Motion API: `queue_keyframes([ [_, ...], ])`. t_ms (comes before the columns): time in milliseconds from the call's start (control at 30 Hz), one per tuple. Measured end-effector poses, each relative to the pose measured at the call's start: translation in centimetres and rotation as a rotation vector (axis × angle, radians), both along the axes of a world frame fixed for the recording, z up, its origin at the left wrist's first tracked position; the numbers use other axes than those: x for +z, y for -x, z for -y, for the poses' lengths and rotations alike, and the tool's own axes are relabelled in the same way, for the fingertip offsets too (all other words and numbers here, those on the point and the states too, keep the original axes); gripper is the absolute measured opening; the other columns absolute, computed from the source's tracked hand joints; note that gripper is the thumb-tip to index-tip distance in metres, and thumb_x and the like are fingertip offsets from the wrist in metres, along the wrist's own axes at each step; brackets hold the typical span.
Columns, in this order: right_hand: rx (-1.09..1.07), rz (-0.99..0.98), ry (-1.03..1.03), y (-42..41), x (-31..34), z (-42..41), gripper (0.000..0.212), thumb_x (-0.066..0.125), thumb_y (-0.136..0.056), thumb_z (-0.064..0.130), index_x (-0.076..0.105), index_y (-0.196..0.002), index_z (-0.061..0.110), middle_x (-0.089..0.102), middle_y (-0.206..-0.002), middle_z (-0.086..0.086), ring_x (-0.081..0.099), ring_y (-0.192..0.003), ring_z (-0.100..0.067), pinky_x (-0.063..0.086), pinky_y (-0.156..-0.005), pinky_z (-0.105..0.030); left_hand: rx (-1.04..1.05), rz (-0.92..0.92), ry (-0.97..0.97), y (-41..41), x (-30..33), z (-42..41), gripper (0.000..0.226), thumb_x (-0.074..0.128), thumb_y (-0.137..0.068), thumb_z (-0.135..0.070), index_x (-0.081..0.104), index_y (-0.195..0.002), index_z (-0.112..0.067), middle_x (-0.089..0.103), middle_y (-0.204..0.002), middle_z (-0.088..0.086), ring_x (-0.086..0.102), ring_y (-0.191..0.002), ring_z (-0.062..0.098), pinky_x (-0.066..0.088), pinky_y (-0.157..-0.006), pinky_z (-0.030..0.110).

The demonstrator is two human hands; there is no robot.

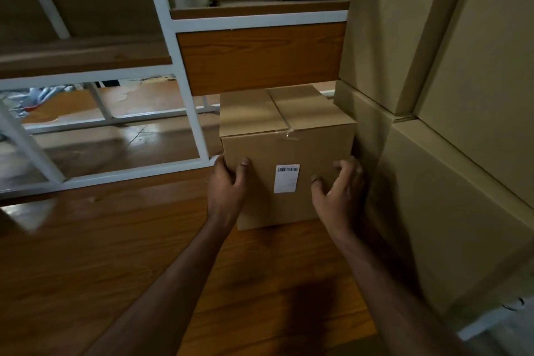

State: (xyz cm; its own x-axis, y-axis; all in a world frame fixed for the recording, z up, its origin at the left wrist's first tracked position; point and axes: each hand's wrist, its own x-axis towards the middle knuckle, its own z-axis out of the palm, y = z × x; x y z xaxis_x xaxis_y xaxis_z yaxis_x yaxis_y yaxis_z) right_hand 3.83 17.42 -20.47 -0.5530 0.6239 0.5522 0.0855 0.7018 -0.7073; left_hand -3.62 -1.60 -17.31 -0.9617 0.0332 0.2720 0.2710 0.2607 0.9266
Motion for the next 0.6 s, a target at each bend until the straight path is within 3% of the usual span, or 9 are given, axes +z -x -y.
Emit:
queue_keyframes([
  [167,0.067,-0.058,-0.044,0.2,1.7,4.9,0.053,0.067,-0.077,0.041,0.056,-0.119,0.01,0.045,-0.134,-0.021,0.044,-0.118,-0.037,0.024,-0.089,-0.023,0.184,-0.128,0.02,-1.5,1.2,5.8,0.049,0.056,-0.094,-0.06,0.053,-0.126,-0.023,0.062,-0.109,-0.008,0.064,-0.099,0.012,0.056,-0.073,0.03],
  [300,0.122,-0.142,-0.021,0.6,3.7,8.0,0.051,0.063,-0.08,0.046,0.055,-0.118,0.013,0.04,-0.133,-0.019,0.045,-0.115,-0.031,0.035,-0.089,-0.026,0.237,-0.248,0.037,-2.0,2.5,10.0,0.066,0.051,-0.089,-0.071,0.048,-0.14,-0.03,0.055,-0.121,-0.002,0.06,-0.1,0.009,0.054,-0.074,0.027],
  [400,0.164,-0.213,0.0,1.0,5.3,10.5,0.046,0.063,-0.082,0.04,0.056,-0.117,0.009,0.04,-0.13,-0.021,0.046,-0.112,-0.029,0.033,-0.087,-0.017,0.318,-0.235,0.031,-2.4,4.3,11.9,0.067,0.047,-0.092,-0.066,0.048,-0.141,-0.02,0.039,-0.126,0.001,0.047,-0.109,0.012,0.042,-0.081,0.018],
  [500,0.196,-0.21,-0.013,1.4,6.2,13.3,0.046,0.066,-0.084,0.037,0.056,-0.121,0.012,0.036,-0.136,-0.021,0.045,-0.117,-0.031,0.037,-0.084,-0.02,0.329,-0.232,0.03,-2.5,6.0,13.8,0.056,0.047,-0.1,-0.053,0.046,-0.136,-0.011,0.032,-0.146,0.008,0.035,-0.122,0.009,0.035,-0.095,0.023],
  [600,0.2,-0.219,-0.021,1.9,6.9,15.6,0.045,0.072,-0.085,0.031,0.056,-0.123,0.013,0.035,-0.136,-0.02,0.043,-0.119,-0.029,0.042,-0.08,-0.017,0.318,-0.235,-0.023,-2.4,7.1,16.0,0.044,0.047,-0.103,-0.041,0.046,-0.135,-0.011,0.037,-0.141,0.007,0.038,-0.123,0.009,0.038,-0.102,0.029],
])
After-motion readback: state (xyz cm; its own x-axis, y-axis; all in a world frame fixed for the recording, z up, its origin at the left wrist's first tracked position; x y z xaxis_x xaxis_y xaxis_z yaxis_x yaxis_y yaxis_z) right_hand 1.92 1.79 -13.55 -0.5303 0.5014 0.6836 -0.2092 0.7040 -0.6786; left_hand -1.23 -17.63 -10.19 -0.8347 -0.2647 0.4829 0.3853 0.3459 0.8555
